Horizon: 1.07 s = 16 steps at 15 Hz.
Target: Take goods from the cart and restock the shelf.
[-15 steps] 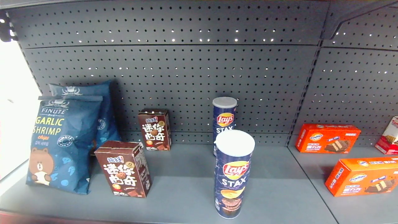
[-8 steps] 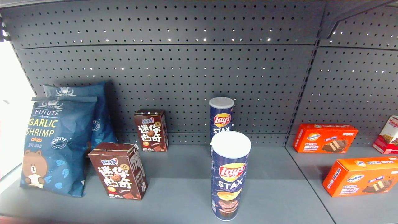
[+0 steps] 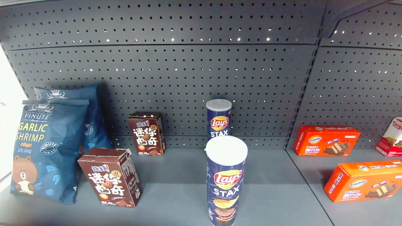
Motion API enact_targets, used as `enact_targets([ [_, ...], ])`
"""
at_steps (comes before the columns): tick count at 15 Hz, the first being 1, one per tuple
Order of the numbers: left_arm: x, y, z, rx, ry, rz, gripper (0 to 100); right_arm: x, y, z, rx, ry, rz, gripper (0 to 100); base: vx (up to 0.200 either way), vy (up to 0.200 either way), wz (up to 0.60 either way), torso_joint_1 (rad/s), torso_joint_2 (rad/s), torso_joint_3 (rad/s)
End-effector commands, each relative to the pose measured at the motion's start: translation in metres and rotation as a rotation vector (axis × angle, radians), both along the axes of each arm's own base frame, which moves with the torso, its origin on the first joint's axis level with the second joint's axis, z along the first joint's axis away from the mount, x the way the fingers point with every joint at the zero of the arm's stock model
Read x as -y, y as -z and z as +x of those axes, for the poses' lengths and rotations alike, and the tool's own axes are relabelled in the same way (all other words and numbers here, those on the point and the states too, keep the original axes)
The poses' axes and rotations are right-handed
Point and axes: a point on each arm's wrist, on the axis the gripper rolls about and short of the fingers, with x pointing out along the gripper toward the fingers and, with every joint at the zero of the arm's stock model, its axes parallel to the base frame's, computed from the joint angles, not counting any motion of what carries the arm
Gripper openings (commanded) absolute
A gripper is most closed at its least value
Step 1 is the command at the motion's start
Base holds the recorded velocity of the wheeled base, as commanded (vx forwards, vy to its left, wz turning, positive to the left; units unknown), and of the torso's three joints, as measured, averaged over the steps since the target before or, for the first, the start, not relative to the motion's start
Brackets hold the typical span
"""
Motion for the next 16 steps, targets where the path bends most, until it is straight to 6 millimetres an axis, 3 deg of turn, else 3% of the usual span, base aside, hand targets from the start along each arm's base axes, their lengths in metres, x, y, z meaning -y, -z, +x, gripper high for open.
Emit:
enact_targets([
  [1, 0.0000, -0.0001, 0.0002, -0.002, -0.001, 0.000, 100, 0.0000, -0.0001, 0.0000, 0.000, 0.000, 0.000, 100, 0.000, 0.000, 0.00, 0.000, 0.00, 0.000],
  [12, 0.0001, -0.0001, 0.0002, -0.004, -0.001, -0.008, 100, 0.0000, -0.0001, 0.0000, 0.000, 0.000, 0.001, 100, 0.000, 0.000, 0.00, 0.000, 0.00, 0.000],
  [16, 0.0023, -0.0001, -0.0001, -0.005, -0.144, -0.013, 100, 0.0000, -0.0001, 0.0000, 0.000, 0.000, 0.001, 100, 0.000, 0.000, 0.00, 0.000, 0.00, 0.000],
])
